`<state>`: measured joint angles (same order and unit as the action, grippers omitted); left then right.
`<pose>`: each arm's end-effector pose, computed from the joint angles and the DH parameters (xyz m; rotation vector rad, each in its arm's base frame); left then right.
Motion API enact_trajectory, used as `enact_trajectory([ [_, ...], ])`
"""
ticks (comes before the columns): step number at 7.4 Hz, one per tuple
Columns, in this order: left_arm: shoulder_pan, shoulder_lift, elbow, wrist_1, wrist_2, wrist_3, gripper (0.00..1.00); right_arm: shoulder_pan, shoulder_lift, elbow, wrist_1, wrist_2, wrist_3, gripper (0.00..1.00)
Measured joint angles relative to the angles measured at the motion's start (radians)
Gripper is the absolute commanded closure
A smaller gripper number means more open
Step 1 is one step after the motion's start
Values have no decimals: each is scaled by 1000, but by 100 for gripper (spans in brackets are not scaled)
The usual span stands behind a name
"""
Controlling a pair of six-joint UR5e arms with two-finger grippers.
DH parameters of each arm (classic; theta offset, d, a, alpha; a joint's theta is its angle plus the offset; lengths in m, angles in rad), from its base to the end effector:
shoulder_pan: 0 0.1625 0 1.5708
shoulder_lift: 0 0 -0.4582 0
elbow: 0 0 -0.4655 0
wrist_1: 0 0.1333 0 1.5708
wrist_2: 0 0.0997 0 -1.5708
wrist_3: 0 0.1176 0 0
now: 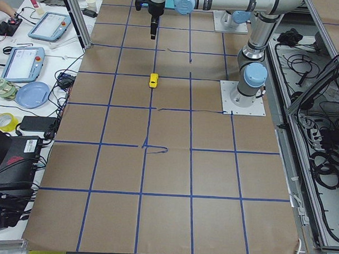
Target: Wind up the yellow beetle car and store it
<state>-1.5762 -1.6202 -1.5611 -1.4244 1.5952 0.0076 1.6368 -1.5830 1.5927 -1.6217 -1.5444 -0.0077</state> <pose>-0.1337 -0.5987 0.4954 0.0182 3.1126 -0.1662 0.1733 -0.5541 0.5028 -0.1155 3.1112 -0.0629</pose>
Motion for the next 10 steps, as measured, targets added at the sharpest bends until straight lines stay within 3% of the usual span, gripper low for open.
enact_trajectory([
  [10,-2,-2,4,-1,3,78,0,0,0,0,-1,1,-2,0],
])
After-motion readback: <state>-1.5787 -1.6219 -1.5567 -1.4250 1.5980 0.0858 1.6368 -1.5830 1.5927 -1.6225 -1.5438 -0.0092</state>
